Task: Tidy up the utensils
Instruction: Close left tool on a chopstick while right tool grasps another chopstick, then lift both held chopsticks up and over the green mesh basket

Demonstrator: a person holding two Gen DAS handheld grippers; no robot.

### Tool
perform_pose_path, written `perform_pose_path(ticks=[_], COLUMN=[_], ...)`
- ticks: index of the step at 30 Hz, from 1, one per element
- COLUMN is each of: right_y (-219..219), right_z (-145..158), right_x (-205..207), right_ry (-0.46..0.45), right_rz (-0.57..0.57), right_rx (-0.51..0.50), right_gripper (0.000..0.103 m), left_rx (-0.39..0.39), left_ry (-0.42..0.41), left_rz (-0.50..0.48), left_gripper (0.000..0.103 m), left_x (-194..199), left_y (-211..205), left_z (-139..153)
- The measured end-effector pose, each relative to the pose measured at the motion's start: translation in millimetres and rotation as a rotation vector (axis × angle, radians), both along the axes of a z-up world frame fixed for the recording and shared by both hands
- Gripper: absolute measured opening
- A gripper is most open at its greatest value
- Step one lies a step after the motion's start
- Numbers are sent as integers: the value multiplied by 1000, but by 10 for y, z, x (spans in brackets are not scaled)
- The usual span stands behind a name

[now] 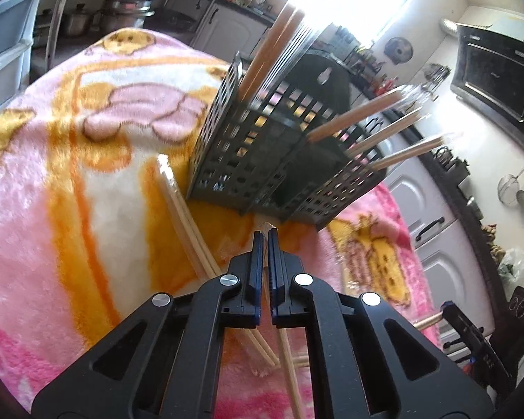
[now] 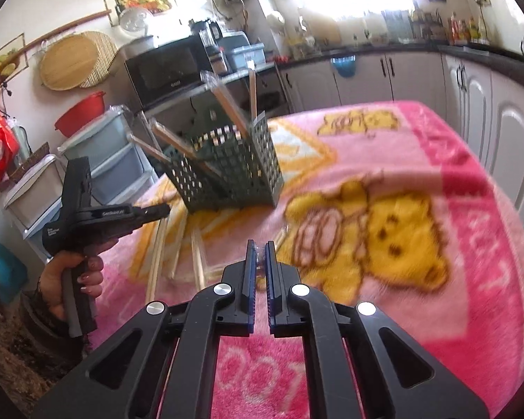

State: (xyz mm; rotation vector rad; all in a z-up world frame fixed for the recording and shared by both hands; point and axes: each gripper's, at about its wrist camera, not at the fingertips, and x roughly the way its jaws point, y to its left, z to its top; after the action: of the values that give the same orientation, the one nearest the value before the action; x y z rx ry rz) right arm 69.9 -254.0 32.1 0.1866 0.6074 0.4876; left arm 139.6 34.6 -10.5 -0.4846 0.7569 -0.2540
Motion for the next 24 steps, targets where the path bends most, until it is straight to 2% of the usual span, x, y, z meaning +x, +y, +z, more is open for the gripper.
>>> perform_pose_path(ticks=[11,24], right_y=[-142,-13], right_z=[322,572], right_x=[-23,-32], right_ry=[-105,-193], right_rz=[-32,15], right_rx=[10,7], right_gripper=[4,3], left_rx=[-16,-30], left_ry=[-91,-181], left_rz=[-24,-58], left_gripper=[1,0], left_x=[-87,-135], left_y=[-94,-184], left_z=[341,658])
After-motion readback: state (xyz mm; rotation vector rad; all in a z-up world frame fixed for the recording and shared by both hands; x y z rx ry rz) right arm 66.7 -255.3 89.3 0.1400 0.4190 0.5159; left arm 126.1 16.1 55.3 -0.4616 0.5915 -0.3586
